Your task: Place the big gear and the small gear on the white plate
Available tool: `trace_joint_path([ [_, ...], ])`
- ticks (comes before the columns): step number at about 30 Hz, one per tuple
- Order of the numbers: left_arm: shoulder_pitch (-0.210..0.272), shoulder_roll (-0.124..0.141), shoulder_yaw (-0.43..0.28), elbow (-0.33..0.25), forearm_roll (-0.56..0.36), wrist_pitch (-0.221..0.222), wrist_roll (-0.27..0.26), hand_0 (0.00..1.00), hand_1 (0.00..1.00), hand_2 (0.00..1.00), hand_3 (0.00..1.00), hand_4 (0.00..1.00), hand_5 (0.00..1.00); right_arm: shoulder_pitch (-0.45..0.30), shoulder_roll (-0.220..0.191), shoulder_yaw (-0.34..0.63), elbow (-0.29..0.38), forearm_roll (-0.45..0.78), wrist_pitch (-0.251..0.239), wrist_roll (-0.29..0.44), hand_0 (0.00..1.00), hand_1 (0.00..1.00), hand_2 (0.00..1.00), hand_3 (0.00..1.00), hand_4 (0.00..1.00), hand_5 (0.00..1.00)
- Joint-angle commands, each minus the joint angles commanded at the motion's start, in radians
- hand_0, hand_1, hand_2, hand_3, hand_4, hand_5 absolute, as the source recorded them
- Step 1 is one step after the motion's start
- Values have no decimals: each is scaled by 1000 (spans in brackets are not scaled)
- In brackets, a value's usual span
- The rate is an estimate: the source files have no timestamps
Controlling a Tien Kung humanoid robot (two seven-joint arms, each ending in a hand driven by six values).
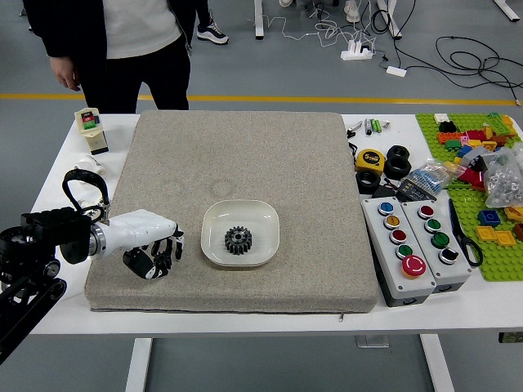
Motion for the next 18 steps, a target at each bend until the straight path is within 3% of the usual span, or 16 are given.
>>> trace_joint_path([
  [2, -2, 0, 1, -3, 0, -3, 3, 286, 330, 377, 471, 153, 2, 0, 0, 0, 0, 1, 0, 0, 709, 706, 783, 629, 848, 654],
  [3, -2, 1, 1, -3, 0, -4, 3, 249, 263, 312, 412, 144, 2, 0, 0, 0, 0, 1, 0, 0, 707, 706, 782, 629, 848, 654],
  [8, -10, 3, 3, -13, 0, -13, 10, 249, 263, 312, 412, 144, 2, 1, -1, -1, 0, 2, 0, 1, 707, 706, 782, 629, 848, 654],
  [9, -11, 4, 2, -17, 0, -13, 11, 240, 237, 288, 393, 92, 2, 1, -1, -1, 0, 3, 0, 1, 705, 706, 781, 628, 848, 655],
  [11, -13, 4, 1, -21, 0, -13, 12, 240, 237, 288, 393, 92, 2, 1, -1, -2, 0, 4, 0, 1, 705, 706, 781, 628, 848, 655],
  [18, -41, -23, 0, -39, 0, -1, 14, 241, 229, 284, 383, 73, 2, 4, -2, -3, 0, 4, 0, 1, 705, 705, 781, 628, 848, 655],
])
